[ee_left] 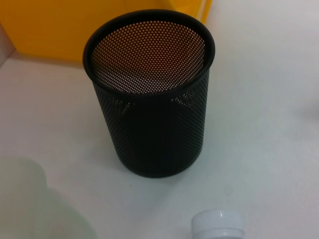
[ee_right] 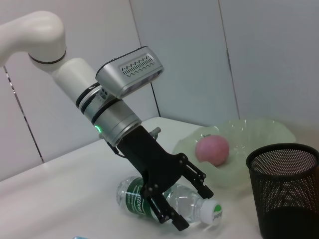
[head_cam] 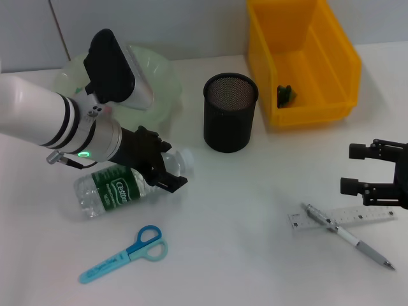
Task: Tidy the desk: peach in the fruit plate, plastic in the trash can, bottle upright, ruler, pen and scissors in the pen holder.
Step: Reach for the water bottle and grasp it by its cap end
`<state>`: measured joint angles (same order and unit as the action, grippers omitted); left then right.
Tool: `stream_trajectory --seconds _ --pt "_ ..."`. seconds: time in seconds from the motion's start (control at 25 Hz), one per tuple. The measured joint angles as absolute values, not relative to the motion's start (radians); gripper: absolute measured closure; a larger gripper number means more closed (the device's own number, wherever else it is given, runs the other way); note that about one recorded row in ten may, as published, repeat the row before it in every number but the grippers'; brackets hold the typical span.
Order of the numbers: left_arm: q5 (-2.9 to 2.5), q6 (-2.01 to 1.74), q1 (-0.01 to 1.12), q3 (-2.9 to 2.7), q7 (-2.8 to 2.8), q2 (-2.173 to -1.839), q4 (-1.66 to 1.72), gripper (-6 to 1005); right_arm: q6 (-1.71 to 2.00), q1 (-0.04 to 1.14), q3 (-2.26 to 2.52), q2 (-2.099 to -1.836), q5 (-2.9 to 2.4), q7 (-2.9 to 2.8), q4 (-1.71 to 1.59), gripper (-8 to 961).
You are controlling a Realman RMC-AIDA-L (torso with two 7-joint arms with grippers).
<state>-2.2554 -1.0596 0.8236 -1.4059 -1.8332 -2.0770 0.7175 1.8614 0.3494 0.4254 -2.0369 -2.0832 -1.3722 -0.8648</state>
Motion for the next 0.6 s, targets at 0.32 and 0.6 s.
stream_trajectory --seconds 0.32,0.6 --pt "-2.257 -1.058 0.825 -1.428 -1.823 -2.077 0.715 170 1.857 0.366 0.426 -2.037 -2.088 -1.374 -0.865 152" --pt "-2.256 -1.053 0.833 -1.438 -1.832 -2.077 0.701 229 1.855 0.375 0.429 -2.037 -2.089 -1.375 -0.861 153"
